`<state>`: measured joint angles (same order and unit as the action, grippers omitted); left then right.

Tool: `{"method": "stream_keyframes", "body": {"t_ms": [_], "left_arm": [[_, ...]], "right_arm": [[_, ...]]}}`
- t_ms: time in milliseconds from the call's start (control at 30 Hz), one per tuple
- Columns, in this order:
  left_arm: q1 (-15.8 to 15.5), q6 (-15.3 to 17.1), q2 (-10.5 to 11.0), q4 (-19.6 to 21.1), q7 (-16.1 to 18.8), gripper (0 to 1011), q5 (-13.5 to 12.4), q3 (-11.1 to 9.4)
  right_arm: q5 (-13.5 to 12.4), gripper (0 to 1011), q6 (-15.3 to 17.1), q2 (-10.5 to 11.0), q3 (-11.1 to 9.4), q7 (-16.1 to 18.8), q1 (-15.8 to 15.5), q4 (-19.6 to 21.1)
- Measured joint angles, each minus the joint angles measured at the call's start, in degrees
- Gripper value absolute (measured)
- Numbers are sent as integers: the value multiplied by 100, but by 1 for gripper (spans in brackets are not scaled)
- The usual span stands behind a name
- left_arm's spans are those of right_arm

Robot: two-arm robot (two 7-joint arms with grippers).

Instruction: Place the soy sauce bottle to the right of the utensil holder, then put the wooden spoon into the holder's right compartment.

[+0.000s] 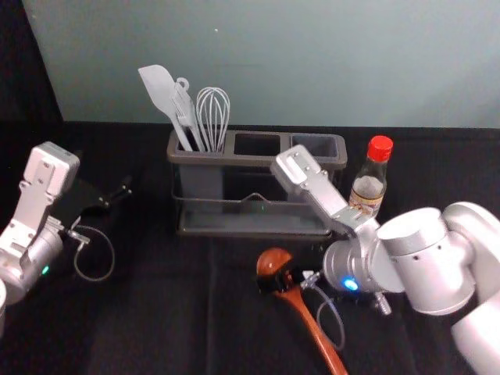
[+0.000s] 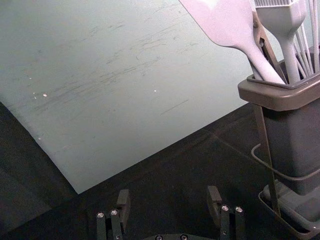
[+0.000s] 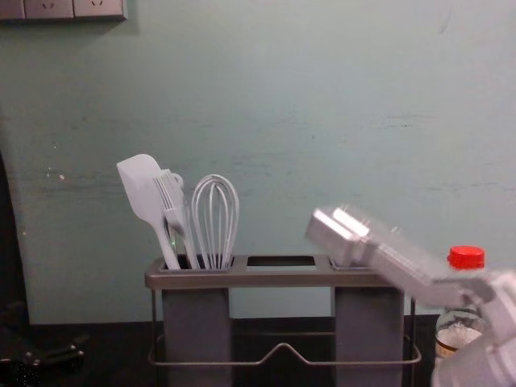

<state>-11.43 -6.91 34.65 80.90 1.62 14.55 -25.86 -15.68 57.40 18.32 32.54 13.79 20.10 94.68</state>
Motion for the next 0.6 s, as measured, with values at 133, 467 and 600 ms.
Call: {"method": "stream_keyframes", "body": {"t_ms": [133, 467, 600], "left_arm": [[0, 0, 0, 0, 0, 1005, -1, 0], [0, 0, 0, 0, 0, 1005, 0, 0], [0, 0, 0, 0, 0, 1005, 0, 0]], "right_arm": [[-49, 836, -480, 213, -173, 231, -210, 350], [-378, 836, -1849, 648, -806, 861, -678, 1019], [-636, 836, -2637, 848, -1031, 1224, -758, 1125]]}}
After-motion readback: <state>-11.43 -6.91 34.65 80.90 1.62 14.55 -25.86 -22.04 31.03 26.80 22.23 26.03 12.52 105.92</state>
